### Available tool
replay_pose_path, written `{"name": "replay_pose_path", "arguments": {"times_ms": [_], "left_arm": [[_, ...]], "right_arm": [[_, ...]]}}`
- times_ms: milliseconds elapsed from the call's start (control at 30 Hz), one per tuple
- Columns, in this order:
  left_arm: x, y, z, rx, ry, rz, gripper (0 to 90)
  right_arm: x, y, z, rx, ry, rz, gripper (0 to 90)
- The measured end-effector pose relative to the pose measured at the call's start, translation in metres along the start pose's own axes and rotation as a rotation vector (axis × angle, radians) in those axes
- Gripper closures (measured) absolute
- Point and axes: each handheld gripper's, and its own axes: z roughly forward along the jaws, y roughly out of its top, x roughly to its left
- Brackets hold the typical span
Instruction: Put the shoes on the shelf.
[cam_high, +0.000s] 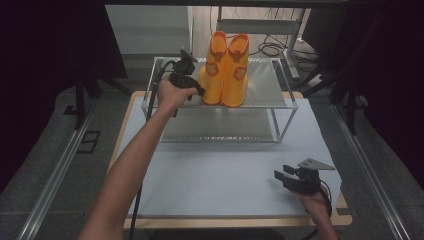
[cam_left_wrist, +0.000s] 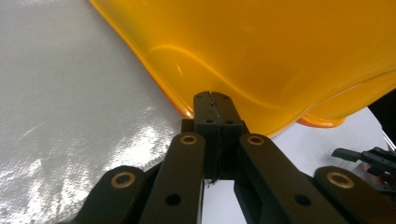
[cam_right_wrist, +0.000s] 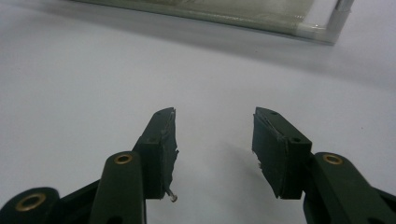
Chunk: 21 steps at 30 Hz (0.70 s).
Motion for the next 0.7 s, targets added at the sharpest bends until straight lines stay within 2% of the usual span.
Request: {"name": "replay_pose_path", "arguments": {"times_ms": [100, 200, 433, 533, 633, 700], "left_arm": [[-0.0026, 0.0002, 0.0009, -0.004, -0.001, 0.005, 90.0], [-0.0015, 0.0002, -0.0008, -0.013, -0.02, -0.006, 90.0], [-0.0021, 0.0, -0.0008, -0.021, -0.02, -0.006, 90.0], [-0.0001, -0.0004, -0.0018, -0.02, -0.02, 0.001, 90.0], [-0.0001, -0.0029, -0.005, -0.027, -0.003, 0.021, 90.0], [0.0006, -0.0057, -0.008, -0.033, -0.013, 0.019, 90.0]], "right_arm": [[0.0005, -0.0001, 0.0005, 0.001, 0.001, -0.001, 49.4], [0.0007, 0.0002, 0.0005, 0.002, 0.003, 0.003, 49.4], [0.0015, 0.0002, 0.0032, 0.009, 0.006, -0.006, 49.4], [0.0016, 0.0, 0.0034, 0.007, 0.008, -0.004, 49.5], [0.0007, 0.0006, 0.002, 0.001, 0.006, -0.002, 49.4], [0.0002, 0.0006, 0.0012, -0.002, 0.006, 0.001, 49.5]]}}
